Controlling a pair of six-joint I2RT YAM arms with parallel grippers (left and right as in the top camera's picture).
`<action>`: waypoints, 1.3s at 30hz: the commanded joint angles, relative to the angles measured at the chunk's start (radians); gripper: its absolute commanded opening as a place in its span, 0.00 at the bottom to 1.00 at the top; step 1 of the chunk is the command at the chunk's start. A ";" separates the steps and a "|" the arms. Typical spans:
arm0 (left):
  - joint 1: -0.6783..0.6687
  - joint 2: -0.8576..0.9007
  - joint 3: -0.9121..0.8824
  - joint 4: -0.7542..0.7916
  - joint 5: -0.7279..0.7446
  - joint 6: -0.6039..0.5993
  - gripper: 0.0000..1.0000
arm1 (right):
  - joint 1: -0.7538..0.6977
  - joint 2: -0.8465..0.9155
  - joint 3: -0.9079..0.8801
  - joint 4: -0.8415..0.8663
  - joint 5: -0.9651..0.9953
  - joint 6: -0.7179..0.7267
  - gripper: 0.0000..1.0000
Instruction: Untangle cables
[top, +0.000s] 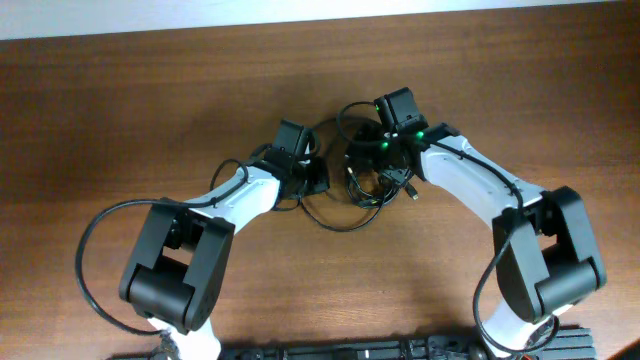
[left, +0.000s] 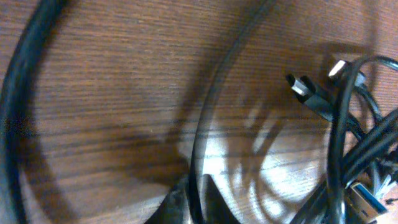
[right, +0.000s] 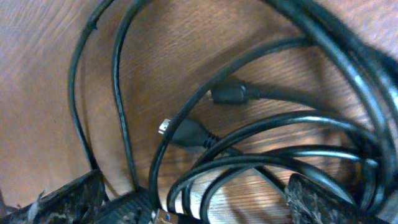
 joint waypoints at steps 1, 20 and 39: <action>-0.004 0.045 0.008 -0.020 -0.006 0.010 0.00 | -0.005 0.068 0.013 0.071 -0.024 0.092 0.71; 0.336 -0.579 0.017 -0.540 -0.348 0.174 0.00 | -0.193 -0.400 0.313 -0.213 -0.159 -0.855 0.04; 0.336 -0.683 0.016 -0.515 -0.420 0.162 0.99 | -0.179 0.209 0.380 -0.391 -0.001 -0.455 0.52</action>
